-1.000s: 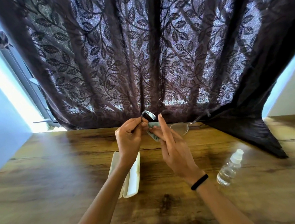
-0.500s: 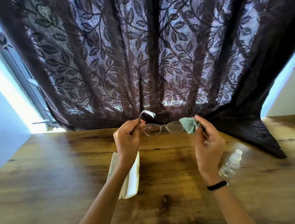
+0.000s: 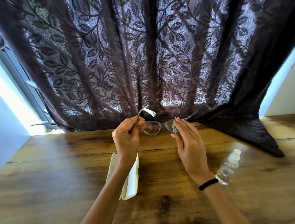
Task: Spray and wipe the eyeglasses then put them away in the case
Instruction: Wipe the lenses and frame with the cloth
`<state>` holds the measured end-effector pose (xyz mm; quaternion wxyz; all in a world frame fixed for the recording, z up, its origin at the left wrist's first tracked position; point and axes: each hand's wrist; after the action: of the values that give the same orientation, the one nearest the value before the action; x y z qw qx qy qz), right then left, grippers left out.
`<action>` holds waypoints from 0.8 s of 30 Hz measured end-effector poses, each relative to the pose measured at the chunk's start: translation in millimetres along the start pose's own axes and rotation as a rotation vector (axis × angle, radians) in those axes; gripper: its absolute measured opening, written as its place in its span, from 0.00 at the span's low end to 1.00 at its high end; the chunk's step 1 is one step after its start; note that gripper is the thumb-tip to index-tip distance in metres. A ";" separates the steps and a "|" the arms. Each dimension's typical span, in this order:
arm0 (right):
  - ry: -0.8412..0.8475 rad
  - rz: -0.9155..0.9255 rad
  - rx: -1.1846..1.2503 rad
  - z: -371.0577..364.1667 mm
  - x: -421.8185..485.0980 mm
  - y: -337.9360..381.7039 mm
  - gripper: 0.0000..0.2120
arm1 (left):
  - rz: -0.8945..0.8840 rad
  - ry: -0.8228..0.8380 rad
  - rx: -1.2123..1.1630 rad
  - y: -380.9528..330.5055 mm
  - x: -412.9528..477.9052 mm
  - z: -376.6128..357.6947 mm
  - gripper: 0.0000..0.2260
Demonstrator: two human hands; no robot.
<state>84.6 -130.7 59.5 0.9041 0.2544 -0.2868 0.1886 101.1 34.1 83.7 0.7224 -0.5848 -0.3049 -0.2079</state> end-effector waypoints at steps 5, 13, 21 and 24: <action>0.017 0.013 0.050 1.4 2.8 5.3 0.21 | 0.012 -0.014 -0.044 1.3 -0.4 -2.5 0.10; 0.104 0.049 0.003 5.9 1.1 2.8 0.22 | -0.013 -0.057 -0.039 6.4 -2.0 -1.0 0.11; 0.017 -0.052 -0.099 8.7 -1.0 1.5 0.26 | 0.003 -0.039 -0.072 8.9 -1.0 -1.8 0.09; 0.044 -0.011 -0.028 7.7 1.5 3.6 0.27 | 0.006 -0.043 -0.083 8.1 -2.4 -5.2 0.09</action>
<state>80.8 -131.9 67.1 0.9147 0.2392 -0.2679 0.1853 105.7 30.8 75.5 0.6914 -0.6195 -0.3098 -0.2055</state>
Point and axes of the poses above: each hand's wrist, its own x-axis towards the middle knuckle, its own z-axis out of the back of the hand, y = z × x, and after that the axes turned 14 degrees about y, right-handed
